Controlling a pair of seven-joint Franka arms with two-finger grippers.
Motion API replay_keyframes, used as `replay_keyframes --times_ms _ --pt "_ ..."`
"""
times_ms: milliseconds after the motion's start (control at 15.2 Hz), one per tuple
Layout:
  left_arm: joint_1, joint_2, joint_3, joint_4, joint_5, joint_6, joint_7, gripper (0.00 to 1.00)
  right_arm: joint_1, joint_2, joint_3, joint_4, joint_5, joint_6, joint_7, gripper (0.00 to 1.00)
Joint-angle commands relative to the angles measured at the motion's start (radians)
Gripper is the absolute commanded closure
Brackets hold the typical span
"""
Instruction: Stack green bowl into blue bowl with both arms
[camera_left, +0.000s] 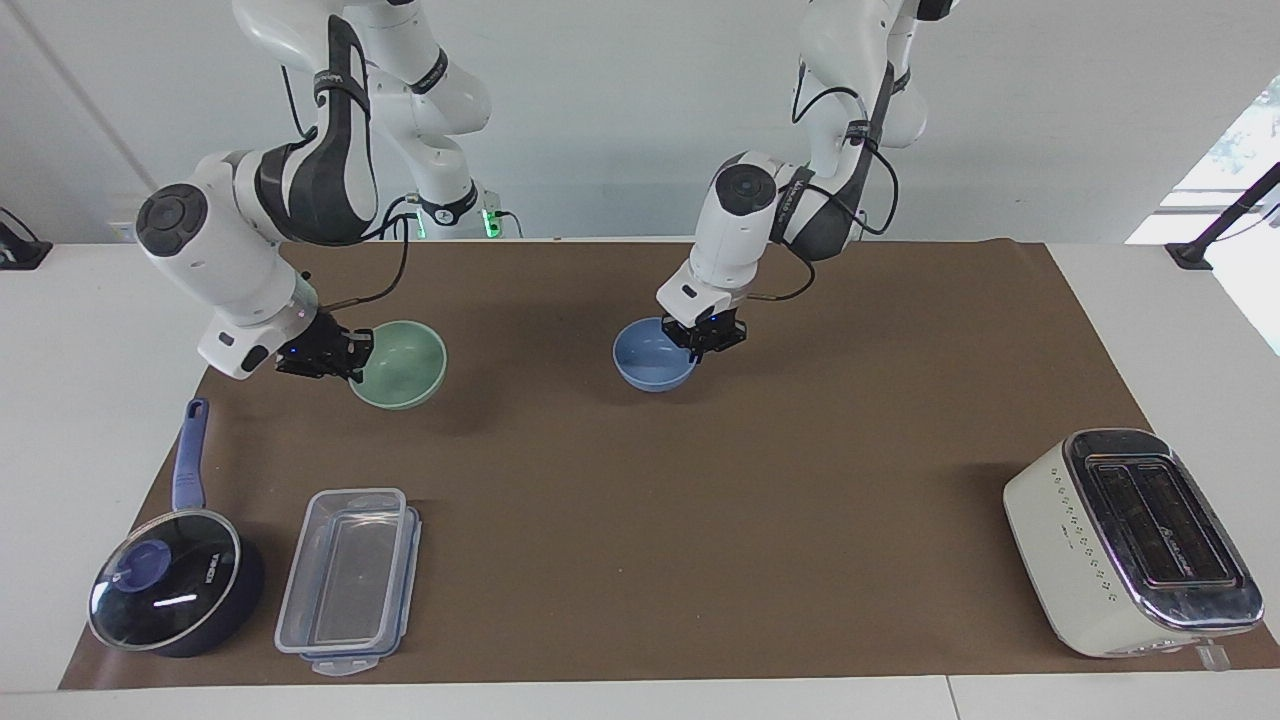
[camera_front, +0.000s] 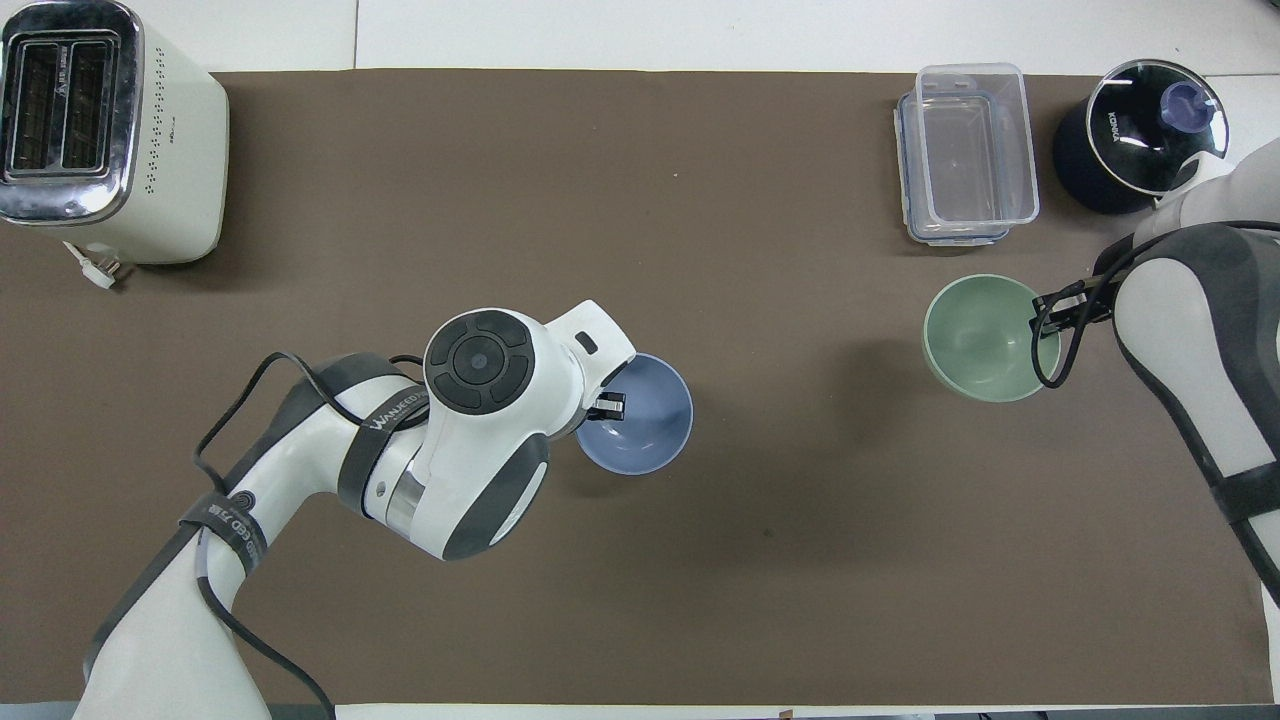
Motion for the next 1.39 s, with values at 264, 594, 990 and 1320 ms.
replay_keyframes --times_ms 264,594,990,1320 --pt "-0.02 0.054 0.019 0.0 -0.077 0.043 0.019 1.0 0.02 0.025 0.006 0.017 0.014 -0.002 -0.003 1.0" --pt "-0.029 0.073 0.019 0.002 -0.077 0.081 0.023 0.82 0.023 0.023 0.006 0.014 0.014 -0.001 0.004 1.0" --pt "0.028 -0.017 0.021 0.124 -0.084 -0.156 0.025 0.0 0.048 0.023 0.01 0.017 0.015 -0.01 0.038 1.0" --pt "0.26 -0.122 0.03 0.288 -0.066 -0.445 0.112 0.0 0.176 0.009 0.015 0.007 0.123 0.015 0.205 1.0"
